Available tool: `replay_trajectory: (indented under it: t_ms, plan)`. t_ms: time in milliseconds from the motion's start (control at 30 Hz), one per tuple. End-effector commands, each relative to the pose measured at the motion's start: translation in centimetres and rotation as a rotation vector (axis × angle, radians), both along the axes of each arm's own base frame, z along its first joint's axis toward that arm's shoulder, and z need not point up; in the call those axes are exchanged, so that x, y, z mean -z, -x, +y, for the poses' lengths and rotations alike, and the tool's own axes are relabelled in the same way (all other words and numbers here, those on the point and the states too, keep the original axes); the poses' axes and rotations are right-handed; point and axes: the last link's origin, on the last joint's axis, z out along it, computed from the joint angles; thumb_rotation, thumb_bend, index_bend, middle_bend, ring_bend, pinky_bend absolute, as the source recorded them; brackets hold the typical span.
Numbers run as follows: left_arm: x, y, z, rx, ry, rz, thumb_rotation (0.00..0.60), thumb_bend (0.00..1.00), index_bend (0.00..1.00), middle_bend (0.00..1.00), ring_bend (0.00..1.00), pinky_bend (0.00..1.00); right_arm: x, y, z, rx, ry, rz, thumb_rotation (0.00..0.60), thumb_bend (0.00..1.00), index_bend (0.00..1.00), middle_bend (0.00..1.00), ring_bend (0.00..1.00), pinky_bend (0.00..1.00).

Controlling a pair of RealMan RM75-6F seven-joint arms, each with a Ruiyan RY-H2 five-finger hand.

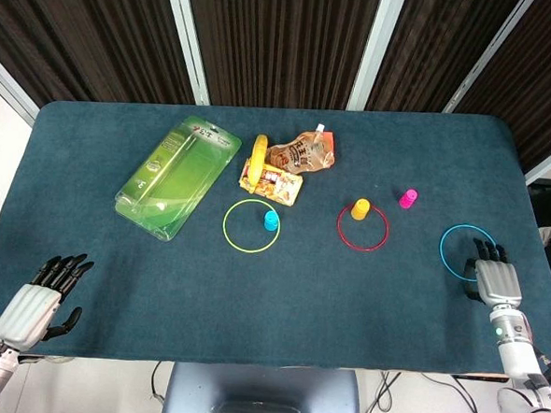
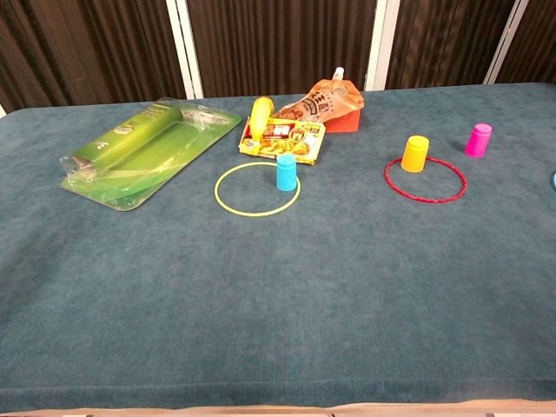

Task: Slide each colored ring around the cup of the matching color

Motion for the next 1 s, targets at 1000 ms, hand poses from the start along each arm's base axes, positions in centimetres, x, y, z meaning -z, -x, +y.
replay_trajectory:
  t_ms: [1000]
  plan:
    - [0.0,0.0,0.2,0.0,0.003,-0.003,0.6,0.46,0.0,0.0,0.0,0.0,-4.1,-9.3,-6.8,-0.26,0.175,-0.018,0.6,0.55,0.91,0.15,0.0,0.0]
